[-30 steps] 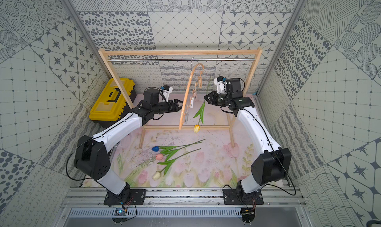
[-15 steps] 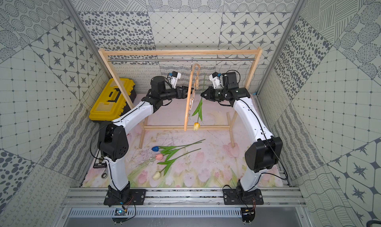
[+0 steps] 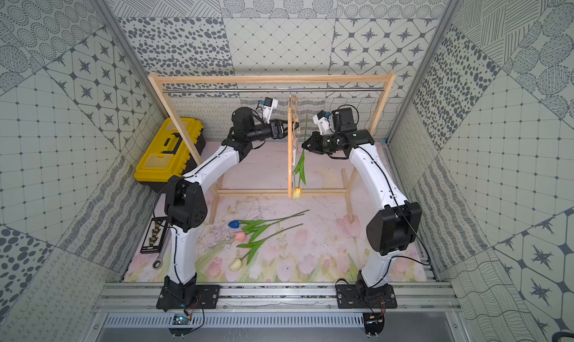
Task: Dry the flowers on a clothes hanger
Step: Open the clamp at the hanger.
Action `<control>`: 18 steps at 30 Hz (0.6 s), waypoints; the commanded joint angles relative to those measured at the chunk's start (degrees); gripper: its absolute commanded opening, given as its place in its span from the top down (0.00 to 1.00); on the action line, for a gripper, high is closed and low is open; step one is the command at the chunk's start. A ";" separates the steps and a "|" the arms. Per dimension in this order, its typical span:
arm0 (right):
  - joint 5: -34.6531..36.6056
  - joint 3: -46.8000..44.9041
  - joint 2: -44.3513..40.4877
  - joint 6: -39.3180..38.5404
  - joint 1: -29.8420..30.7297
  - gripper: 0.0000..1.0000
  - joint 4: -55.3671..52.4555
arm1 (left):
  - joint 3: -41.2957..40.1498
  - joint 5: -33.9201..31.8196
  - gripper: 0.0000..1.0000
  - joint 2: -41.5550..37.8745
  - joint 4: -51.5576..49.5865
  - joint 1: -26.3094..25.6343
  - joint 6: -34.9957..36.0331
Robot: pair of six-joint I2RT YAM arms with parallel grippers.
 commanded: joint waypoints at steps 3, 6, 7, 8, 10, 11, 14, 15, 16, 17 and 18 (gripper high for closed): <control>0.63 1.24 -0.24 -1.48 0.38 1.00 -0.03 | 4.88 3.72 0.30 2.23 3.49 0.24 -1.44; 0.44 1.13 -0.16 -1.69 0.40 1.00 -0.07 | 6.07 4.03 0.31 2.79 1.62 0.12 -0.32; 0.45 1.24 -0.07 -1.64 0.46 1.00 -0.04 | 6.09 4.07 0.31 2.77 0.87 0.18 0.43; 0.36 1.24 0.01 -1.69 0.46 1.00 -0.02 | 6.07 4.04 0.31 2.64 0.22 0.16 1.11; 0.36 1.49 0.11 -1.64 0.46 1.00 -0.13 | 5.81 3.92 0.35 2.54 -0.31 0.12 1.70; 0.40 1.46 0.10 -1.71 0.51 1.00 -0.07 | 5.68 3.87 0.39 2.42 -0.40 0.13 1.84; 0.61 1.37 0.04 -1.67 0.63 1.00 0.00 | 5.37 3.02 0.45 2.05 -0.92 -0.06 2.49; 0.69 1.23 -0.08 -1.56 0.71 1.00 0.02 | 5.20 2.65 0.47 1.89 -1.18 -0.09 2.92; 0.79 1.06 -0.11 -1.60 0.84 1.00 0.03 | 5.07 2.01 0.50 1.63 -1.64 -0.33 3.67; 0.87 0.90 -0.20 -1.60 0.90 1.00 0.15 | 4.91 1.19 0.53 1.29 -2.17 -0.47 4.28; 1.07 0.65 -0.31 -1.56 0.99 1.00 0.27 | 4.78 0.73 0.55 1.03 -2.33 -0.43 4.64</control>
